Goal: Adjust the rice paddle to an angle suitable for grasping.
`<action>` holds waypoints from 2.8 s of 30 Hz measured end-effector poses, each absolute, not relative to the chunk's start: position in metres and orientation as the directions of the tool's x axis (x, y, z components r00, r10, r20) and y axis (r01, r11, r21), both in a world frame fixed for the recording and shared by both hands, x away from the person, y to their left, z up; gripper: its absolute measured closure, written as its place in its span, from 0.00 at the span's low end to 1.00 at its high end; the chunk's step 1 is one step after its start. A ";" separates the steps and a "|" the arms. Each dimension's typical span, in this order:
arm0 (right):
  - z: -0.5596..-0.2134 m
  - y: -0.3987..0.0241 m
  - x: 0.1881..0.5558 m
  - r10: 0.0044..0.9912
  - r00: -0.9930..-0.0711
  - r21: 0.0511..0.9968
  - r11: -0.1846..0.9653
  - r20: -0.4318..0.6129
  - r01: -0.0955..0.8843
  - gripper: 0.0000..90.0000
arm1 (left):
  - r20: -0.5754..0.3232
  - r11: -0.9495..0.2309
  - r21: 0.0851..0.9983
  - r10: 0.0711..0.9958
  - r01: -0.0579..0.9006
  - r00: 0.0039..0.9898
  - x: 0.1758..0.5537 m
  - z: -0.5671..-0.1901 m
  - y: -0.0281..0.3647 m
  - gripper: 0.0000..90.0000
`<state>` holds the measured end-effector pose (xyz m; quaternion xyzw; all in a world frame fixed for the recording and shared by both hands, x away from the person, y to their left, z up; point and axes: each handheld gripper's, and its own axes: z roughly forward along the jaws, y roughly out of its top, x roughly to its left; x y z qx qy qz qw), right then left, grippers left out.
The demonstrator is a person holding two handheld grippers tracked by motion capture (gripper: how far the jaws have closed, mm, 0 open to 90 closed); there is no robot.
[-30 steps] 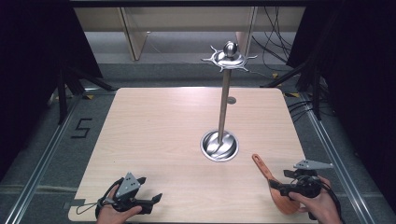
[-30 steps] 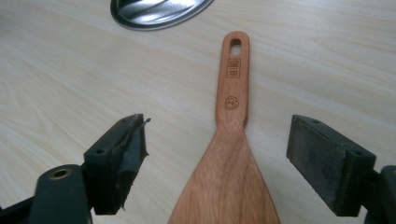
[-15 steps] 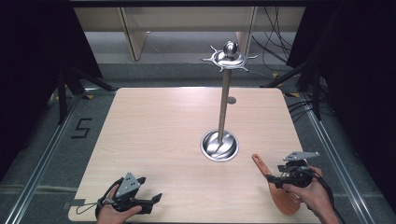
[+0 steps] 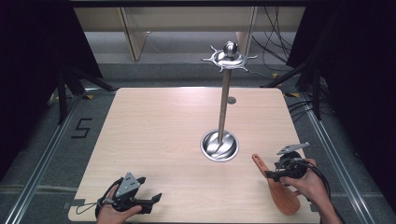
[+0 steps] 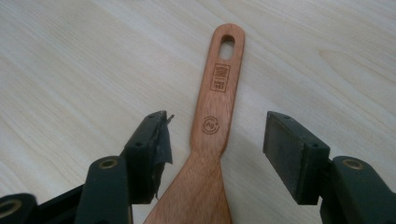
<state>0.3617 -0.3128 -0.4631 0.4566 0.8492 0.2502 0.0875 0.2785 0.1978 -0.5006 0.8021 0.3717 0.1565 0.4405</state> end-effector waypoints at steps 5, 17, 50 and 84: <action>-0.466 -0.306 0.369 0.810 -0.581 0.470 0.485 0.075 0.737 0.52 | -0.076 -0.337 0.823 0.734 0.458 0.675 0.278 -0.500 0.198 0.17; -0.469 -0.289 0.391 0.806 -0.590 0.366 0.536 0.047 0.761 0.61 | -0.068 -0.342 0.823 0.733 0.453 0.677 0.279 -0.500 0.199 0.17; -0.474 -0.276 0.410 0.771 -0.636 0.190 0.623 0.010 0.759 0.67 | -0.072 -0.336 0.825 0.735 0.454 0.675 0.278 -0.500 0.199 0.17; -0.471 -0.272 0.409 0.665 -0.746 0.036 0.746 -0.012 0.665 0.74 | -0.080 -0.329 0.826 0.735 0.457 0.673 0.278 -0.500 0.198 0.17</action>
